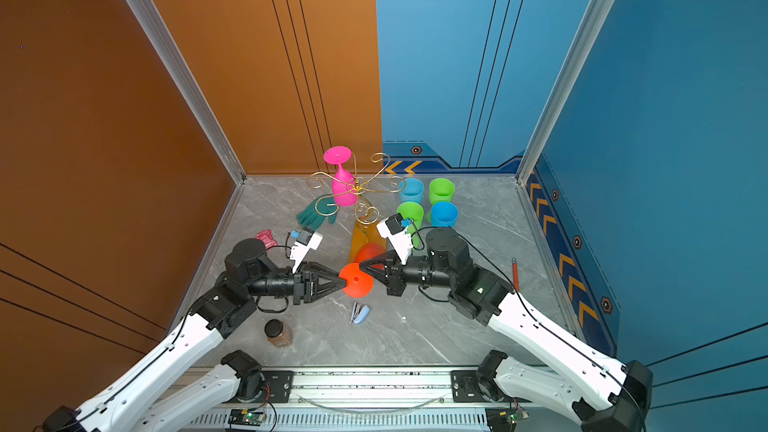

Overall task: Take the wine glass off the wine glass rack
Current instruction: 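Close the left gripper on the red glass foot beside the right gripper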

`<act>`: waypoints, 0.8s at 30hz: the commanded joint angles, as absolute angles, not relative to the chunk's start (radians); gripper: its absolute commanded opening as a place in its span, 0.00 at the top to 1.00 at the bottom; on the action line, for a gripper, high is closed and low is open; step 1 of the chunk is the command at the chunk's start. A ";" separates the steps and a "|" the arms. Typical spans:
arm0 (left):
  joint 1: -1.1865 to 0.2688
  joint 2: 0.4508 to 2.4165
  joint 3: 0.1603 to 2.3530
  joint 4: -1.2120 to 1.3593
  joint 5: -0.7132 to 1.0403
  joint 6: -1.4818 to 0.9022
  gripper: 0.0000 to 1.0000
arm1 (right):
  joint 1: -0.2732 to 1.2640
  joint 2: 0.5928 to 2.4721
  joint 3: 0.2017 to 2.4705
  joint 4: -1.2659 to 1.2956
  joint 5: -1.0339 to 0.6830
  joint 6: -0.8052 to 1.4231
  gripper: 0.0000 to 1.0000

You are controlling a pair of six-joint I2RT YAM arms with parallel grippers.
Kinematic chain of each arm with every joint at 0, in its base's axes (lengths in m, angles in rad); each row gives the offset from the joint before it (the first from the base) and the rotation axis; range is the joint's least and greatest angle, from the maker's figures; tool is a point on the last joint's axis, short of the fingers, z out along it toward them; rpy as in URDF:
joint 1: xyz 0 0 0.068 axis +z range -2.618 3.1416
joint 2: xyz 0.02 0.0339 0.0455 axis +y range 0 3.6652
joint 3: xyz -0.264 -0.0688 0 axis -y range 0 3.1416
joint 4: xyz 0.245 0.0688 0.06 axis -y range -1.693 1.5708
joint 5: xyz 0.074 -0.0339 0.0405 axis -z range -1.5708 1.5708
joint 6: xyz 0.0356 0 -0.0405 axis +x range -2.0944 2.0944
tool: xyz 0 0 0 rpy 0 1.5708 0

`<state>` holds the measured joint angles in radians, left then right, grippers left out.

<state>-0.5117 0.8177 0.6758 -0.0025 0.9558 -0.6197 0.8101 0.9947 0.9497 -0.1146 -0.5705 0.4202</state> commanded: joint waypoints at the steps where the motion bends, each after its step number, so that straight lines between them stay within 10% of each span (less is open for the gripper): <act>1: -0.518 0.820 0.703 0.023 0.992 -0.626 0.63 | 0.819 0.999 0.939 -0.061 -0.547 0.430 1.00; 24: -0.518 0.836 0.712 0.037 1.017 -0.644 0.96 | 0.830 1.015 0.936 -0.065 -0.534 0.428 1.00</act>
<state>-0.5117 0.8307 0.6807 0.0128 0.9924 -0.6456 0.8249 1.0119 0.9375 -0.0769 -0.5442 0.4236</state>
